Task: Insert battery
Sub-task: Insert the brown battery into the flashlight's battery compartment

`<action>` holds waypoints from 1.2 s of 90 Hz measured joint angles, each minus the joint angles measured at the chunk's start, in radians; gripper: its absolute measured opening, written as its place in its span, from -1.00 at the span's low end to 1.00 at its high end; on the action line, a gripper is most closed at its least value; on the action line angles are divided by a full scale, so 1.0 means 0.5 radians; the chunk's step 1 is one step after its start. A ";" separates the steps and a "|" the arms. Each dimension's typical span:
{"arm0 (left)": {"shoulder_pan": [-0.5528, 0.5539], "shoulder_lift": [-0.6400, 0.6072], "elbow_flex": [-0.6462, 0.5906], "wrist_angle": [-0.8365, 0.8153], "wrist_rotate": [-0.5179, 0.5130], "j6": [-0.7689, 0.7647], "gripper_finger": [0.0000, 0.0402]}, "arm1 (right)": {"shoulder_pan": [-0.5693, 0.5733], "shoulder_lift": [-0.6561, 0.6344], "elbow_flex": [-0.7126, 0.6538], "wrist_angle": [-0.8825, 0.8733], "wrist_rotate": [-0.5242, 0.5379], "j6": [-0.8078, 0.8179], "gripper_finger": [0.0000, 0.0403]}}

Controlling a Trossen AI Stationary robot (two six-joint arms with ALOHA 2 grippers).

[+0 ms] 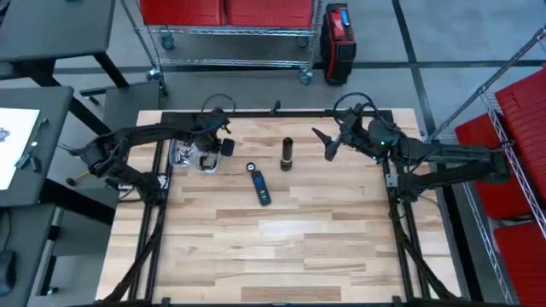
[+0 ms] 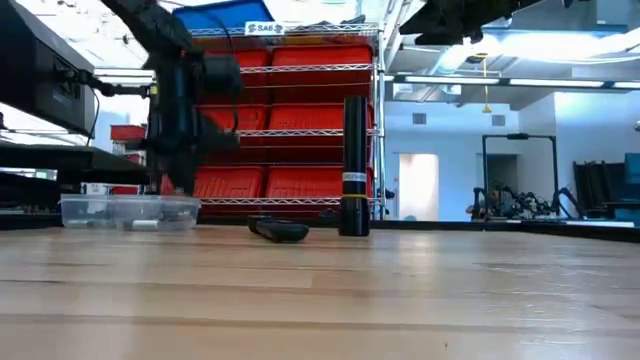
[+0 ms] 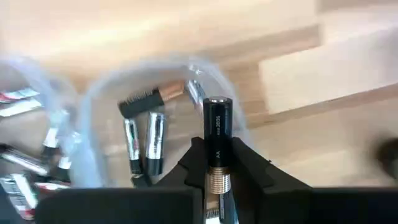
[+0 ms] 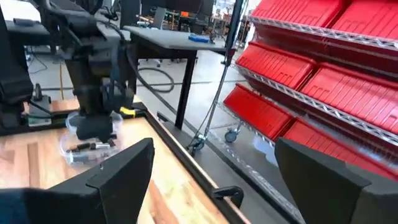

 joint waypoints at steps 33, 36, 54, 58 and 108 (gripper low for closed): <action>-0.169 -0.430 0.307 1.060 0.565 0.572 -0.91 | -0.018 -0.142 0.000 -0.225 -0.001 0.027 0.60; -0.198 -0.432 0.307 1.217 0.640 0.594 -0.91 | -0.015 -0.143 0.000 -0.238 -0.001 0.082 0.60; -0.373 -0.323 0.309 1.922 0.804 0.841 -0.91 | -0.034 -0.210 0.000 -0.395 -0.133 0.235 0.60; -0.407 -0.269 0.309 1.983 0.801 0.872 -0.91 | -0.031 -0.208 0.000 -0.451 -0.177 0.245 0.60; -0.585 0.418 0.307 2.476 0.838 0.765 -0.92 | 0.009 -0.162 0.000 -0.722 -0.373 0.752 0.60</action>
